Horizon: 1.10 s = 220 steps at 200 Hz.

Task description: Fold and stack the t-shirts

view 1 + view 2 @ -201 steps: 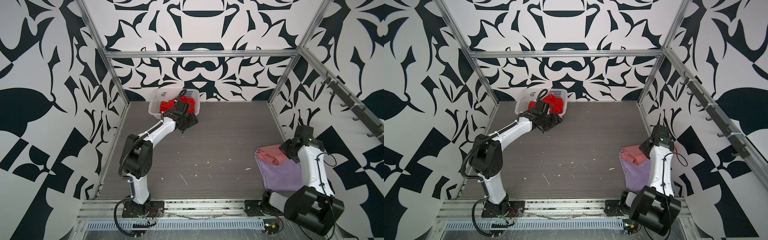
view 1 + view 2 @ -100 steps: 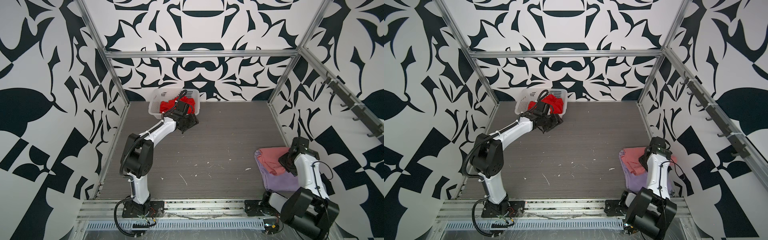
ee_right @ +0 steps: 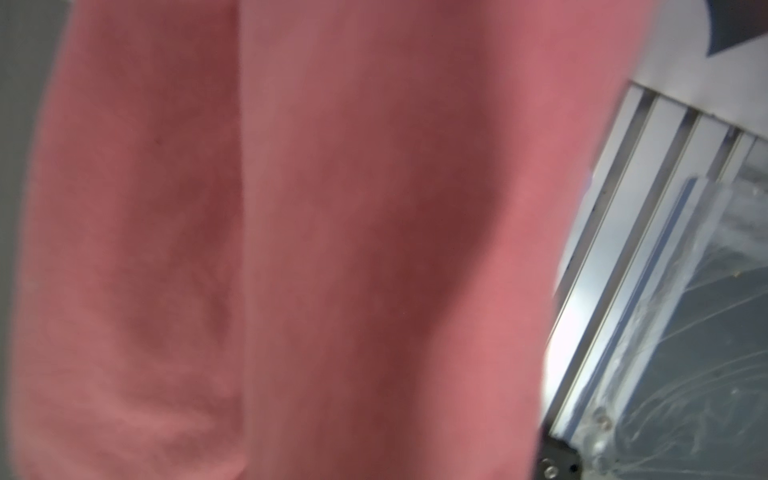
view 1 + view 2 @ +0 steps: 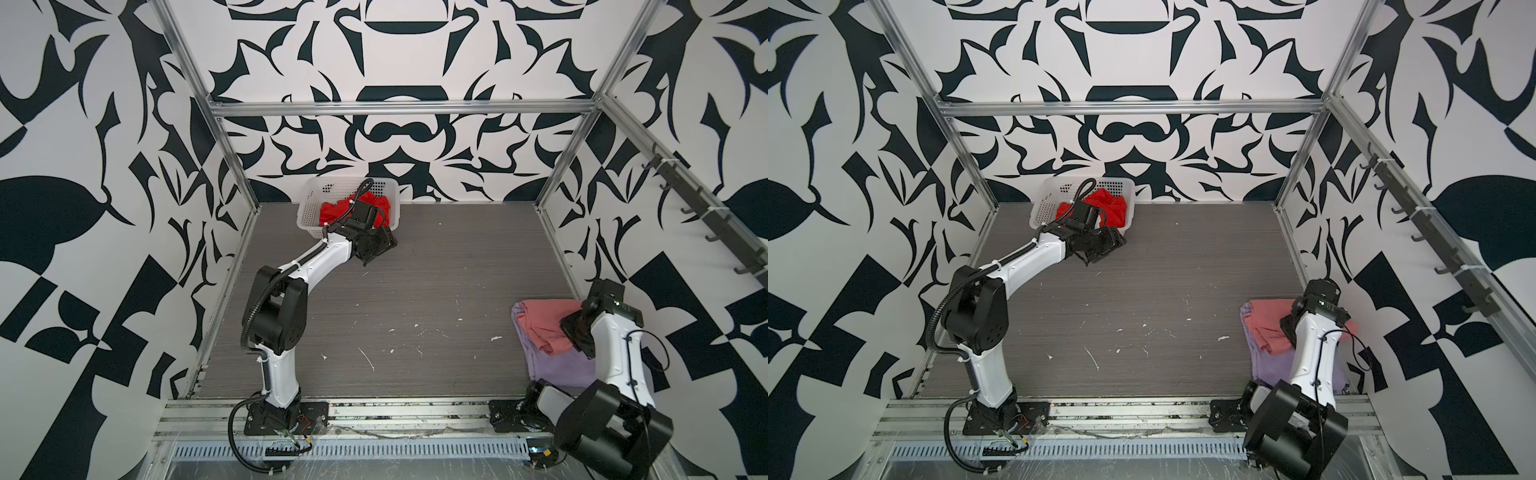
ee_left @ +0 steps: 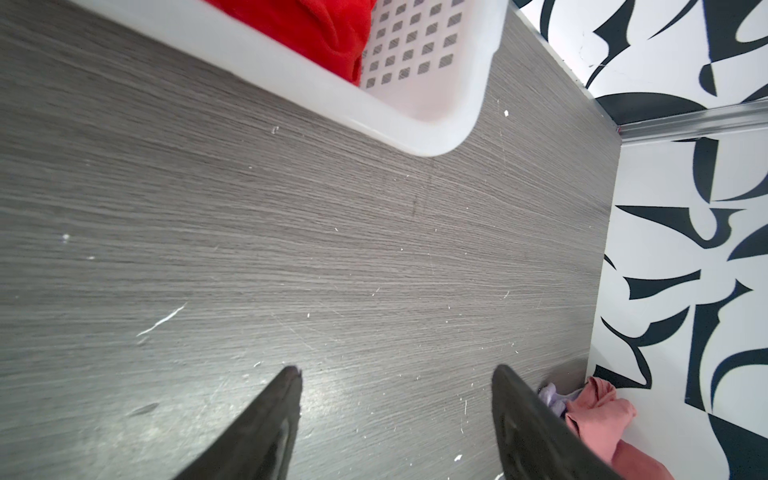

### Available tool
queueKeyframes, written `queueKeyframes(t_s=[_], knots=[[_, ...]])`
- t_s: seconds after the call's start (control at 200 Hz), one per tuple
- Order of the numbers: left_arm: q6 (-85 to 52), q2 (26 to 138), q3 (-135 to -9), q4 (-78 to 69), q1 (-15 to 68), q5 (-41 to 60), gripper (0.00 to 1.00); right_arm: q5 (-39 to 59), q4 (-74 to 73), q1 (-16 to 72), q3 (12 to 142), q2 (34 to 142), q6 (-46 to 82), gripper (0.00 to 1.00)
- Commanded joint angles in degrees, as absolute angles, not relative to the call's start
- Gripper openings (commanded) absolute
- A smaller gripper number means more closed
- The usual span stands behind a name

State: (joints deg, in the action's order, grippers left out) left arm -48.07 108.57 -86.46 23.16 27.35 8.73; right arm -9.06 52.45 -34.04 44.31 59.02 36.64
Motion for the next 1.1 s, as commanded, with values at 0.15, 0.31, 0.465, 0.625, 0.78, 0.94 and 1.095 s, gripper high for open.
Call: queueKeyframes(t_s=[0.15,0.31,0.465,0.625,0.78,0.94,1.095], knots=[[-47.6,111.4,-90.2,23.6,26.5,10.4,0.75,-7.7,54.8,-34.3,49.7,55.9,39.0,0.0],[-47.4,112.0,-90.7,23.8,26.3,10.7,0.75,-9.3,56.9,-34.3,50.5,55.2,38.4,0.0],[-47.6,112.5,-90.8,23.7,25.9,11.2,0.75,-9.9,58.5,-34.3,49.3,55.7,38.4,0.0],[-47.8,113.2,-91.1,23.4,25.5,11.6,0.75,-13.5,59.4,-34.4,47.2,55.8,39.6,0.12],[-47.9,113.8,-91.5,23.2,25.1,12.3,0.75,-14.7,59.6,-34.7,46.0,56.7,41.9,0.37],[-48.0,114.3,-91.7,23.0,24.5,13.1,0.75,-16.7,61.1,-35.0,48.6,56.2,43.6,0.48],[-48.0,114.5,-91.4,22.7,23.8,13.6,0.75,-19.0,63.3,-35.1,52.1,53.0,46.0,0.47]])
